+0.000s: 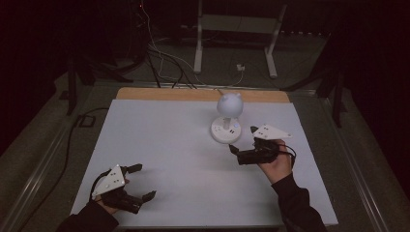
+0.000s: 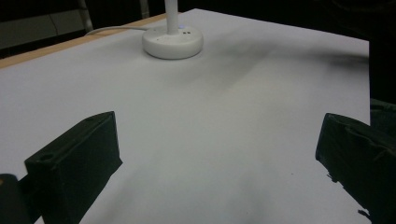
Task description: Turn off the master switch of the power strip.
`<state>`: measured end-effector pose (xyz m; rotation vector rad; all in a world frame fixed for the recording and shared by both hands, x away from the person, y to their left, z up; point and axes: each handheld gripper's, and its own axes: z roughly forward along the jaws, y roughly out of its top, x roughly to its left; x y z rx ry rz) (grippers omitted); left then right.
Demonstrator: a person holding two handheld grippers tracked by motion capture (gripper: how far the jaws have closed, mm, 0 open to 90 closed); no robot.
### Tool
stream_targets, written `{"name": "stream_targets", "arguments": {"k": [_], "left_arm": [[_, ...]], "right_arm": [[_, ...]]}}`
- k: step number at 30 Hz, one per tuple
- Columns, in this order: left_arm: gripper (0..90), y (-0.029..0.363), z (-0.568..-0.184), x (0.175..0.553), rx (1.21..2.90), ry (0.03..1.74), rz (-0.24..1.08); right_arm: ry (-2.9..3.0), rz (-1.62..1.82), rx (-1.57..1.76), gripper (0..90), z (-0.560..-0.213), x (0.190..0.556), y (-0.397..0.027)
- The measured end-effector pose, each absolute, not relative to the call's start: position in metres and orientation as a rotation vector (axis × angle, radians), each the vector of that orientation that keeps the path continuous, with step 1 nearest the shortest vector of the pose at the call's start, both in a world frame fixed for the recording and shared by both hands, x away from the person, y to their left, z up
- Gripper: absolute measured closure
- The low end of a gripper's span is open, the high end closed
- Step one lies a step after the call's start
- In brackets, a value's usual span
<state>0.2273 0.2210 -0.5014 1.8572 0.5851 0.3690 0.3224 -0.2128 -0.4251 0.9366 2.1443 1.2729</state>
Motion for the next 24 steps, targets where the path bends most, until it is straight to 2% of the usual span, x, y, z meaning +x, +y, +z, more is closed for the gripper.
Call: {"name": "stream_targets", "arguments": {"k": [24], "left_arm": [[0.4, 0.222, -0.502, 0.228, 1.852, 0.591, 0.363]], "right_arm": [[2.111, 1.238, 1.056, 0.0, -0.435, 0.374, -0.211]]}}
